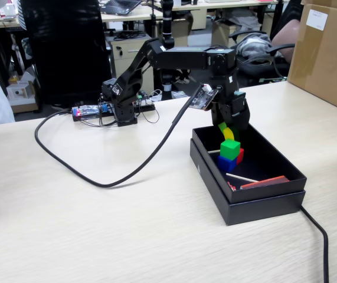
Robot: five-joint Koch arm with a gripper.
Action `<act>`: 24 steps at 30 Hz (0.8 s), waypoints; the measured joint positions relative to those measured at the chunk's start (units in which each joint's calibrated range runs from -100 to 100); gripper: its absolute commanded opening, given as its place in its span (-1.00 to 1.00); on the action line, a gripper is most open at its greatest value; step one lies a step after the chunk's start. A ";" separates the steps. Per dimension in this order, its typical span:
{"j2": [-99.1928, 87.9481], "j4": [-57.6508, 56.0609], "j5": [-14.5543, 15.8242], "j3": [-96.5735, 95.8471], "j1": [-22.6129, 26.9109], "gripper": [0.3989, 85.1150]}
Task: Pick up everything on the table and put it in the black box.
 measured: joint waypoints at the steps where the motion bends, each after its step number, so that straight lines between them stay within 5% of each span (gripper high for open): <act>1: 0.26 0.00 0.00 0.00 -0.15 -0.68; 5: 0.65 0.00 -0.10 0.00 -0.83 -0.65; 10: 1.29 0.00 -0.49 0.00 -0.98 -0.11; 14: 0.91 0.00 -0.54 0.00 -0.98 0.06; 19: -10.36 0.00 -0.68 -0.09 -0.93 0.09; 24: -40.91 -0.08 -1.76 -7.03 -3.37 0.10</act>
